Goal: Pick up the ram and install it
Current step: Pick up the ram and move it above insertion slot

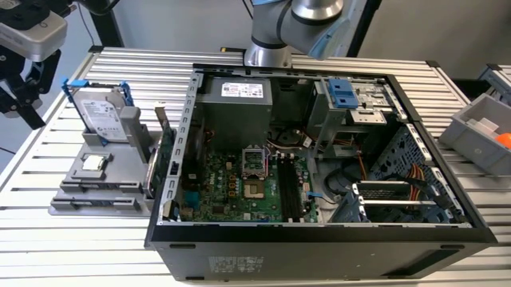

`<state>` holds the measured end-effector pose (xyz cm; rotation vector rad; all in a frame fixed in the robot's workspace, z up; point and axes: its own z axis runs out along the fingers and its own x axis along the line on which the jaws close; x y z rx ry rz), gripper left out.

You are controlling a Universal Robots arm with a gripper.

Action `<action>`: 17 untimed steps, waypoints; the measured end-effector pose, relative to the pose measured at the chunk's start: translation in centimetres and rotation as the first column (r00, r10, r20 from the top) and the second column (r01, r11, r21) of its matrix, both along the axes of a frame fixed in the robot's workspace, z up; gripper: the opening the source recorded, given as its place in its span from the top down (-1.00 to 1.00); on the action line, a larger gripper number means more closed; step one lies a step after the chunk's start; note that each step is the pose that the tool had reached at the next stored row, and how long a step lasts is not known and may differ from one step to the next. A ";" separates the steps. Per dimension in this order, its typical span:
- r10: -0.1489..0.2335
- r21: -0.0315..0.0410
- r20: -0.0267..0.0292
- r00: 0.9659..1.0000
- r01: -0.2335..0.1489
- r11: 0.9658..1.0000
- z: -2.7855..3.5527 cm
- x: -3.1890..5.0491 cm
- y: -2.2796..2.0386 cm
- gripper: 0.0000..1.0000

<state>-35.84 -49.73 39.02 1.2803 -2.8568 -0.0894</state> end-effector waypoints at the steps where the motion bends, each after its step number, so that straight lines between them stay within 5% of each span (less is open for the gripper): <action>1: 0.006 0.000 0.000 1.000 -0.006 1.000 0.00 0.00 0.00 1.00; 9: 0.075 0.000 0.000 0.997 -0.075 0.997 0.00 0.00 0.00 1.00; 17: 0.149 0.000 0.000 0.989 -0.149 0.989 0.01 0.00 0.00 1.00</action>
